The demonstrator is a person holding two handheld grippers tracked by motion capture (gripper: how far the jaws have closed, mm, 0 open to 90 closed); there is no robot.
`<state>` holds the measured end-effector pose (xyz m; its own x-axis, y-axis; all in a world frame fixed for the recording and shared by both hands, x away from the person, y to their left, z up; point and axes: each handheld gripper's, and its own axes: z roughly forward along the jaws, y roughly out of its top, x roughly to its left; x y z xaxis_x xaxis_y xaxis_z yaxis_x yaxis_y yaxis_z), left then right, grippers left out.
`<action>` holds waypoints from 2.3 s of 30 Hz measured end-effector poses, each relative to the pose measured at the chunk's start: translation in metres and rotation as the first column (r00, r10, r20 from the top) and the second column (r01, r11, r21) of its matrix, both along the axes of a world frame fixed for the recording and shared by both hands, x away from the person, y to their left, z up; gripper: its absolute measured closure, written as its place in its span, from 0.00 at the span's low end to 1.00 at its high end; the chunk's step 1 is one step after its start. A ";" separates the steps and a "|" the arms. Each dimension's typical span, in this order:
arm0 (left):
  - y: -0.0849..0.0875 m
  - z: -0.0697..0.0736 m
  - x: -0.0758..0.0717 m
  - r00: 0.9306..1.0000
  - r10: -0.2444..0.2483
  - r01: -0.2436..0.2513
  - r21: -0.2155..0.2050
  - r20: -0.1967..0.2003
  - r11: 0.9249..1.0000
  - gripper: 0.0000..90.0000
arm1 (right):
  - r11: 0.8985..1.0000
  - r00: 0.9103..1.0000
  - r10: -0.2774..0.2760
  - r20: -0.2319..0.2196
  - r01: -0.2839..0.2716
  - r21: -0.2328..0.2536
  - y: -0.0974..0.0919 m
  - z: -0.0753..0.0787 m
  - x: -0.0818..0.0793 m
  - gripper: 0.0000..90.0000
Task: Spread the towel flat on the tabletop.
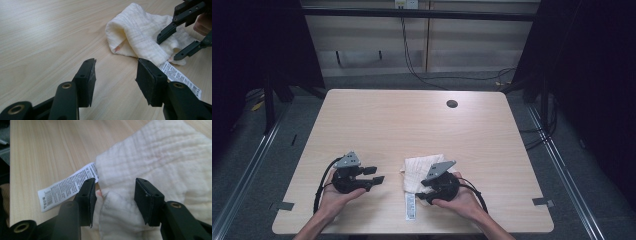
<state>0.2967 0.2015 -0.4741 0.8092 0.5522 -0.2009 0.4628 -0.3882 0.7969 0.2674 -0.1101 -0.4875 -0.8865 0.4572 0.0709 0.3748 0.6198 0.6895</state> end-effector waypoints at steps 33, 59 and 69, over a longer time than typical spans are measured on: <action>-0.057 0.016 0.003 0.990 -0.136 0.135 0.009 0.044 0.991 0.64 | 0.964 0.975 -0.217 0.044 0.207 0.168 -0.062 0.042 0.016 0.95; -0.135 -0.006 0.008 0.940 -0.339 0.337 0.041 0.050 0.941 0.75 | 0.960 0.966 -0.257 0.015 0.254 0.122 -0.082 0.020 0.016 0.92; -0.143 -0.021 0.010 0.921 -0.390 0.386 0.100 0.018 0.917 0.72 | 0.958 0.963 -0.268 0.004 0.266 0.110 -0.084 0.017 0.015 0.91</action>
